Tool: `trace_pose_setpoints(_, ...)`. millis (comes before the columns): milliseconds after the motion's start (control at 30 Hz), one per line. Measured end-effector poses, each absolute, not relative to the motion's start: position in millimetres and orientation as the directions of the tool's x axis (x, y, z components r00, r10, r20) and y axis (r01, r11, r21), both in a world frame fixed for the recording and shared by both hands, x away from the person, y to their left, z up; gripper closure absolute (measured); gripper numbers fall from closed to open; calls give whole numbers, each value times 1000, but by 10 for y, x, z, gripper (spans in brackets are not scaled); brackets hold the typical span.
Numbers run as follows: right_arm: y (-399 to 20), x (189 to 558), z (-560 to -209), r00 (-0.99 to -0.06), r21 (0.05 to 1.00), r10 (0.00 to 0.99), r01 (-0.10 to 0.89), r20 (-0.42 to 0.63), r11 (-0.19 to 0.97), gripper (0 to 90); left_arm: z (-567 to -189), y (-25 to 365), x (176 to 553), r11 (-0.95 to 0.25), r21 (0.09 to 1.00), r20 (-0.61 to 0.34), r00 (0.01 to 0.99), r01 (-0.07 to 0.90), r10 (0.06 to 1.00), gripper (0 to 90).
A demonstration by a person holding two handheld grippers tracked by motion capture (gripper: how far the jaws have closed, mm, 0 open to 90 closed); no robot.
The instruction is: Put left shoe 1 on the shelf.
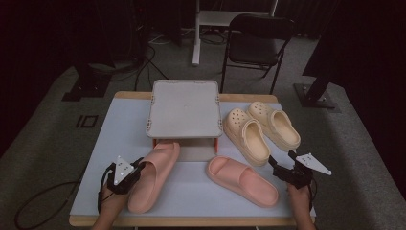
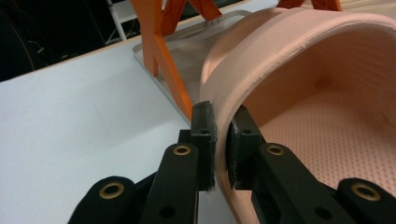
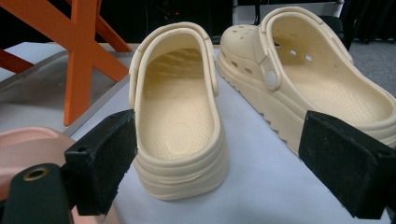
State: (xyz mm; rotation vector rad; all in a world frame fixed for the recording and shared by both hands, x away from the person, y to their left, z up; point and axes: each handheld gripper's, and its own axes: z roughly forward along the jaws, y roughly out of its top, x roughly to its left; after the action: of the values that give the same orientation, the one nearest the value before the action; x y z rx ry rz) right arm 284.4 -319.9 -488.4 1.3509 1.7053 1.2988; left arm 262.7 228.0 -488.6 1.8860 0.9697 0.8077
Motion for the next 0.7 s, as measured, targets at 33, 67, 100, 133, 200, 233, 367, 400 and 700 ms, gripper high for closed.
trace_pose_setpoints(33,-3199,2844,-4884,-303,933,946,361,113,4,112,-4889,2260,2639,-344,885,159,491,313,857,831)
trace_pose_setpoints(67,-3198,2846,-4883,-305,933,946,359,113,4,112,-4891,2241,2651,-345,884,161,487,316,859,831)
trace_pose_setpoints(100,-3198,2846,-4883,-305,933,946,359,113,4,112,-4893,2224,2664,-341,885,161,480,317,862,831)
trace_pose_setpoints(133,-3199,2847,-4882,-306,933,945,359,114,3,112,-4894,2210,2678,-339,885,161,475,317,865,831)
trace_pose_setpoints(200,-3205,2850,-4883,-308,934,944,358,122,-4,112,-4893,2184,2709,-331,886,158,459,325,874,831)
trace_pose_setpoints(233,-3205,2850,-4883,-308,934,944,358,122,-4,112,-4891,2173,2723,-328,887,159,451,324,878,831)
trace_pose_setpoints(367,-3211,2854,-4883,-307,934,944,357,122,-4,112,-4891,2124,2783,-310,895,160,417,322,895,829)
trace_pose_setpoints(400,-3214,2855,-4883,-307,934,944,357,122,-5,112,-4892,2113,2799,-311,895,165,408,321,898,829)
trace_pose_setpoints(700,-3221,2867,-4891,-315,933,940,360,131,-10,112,-4933,1976,2963,-261,909,143,345,325,928,825)
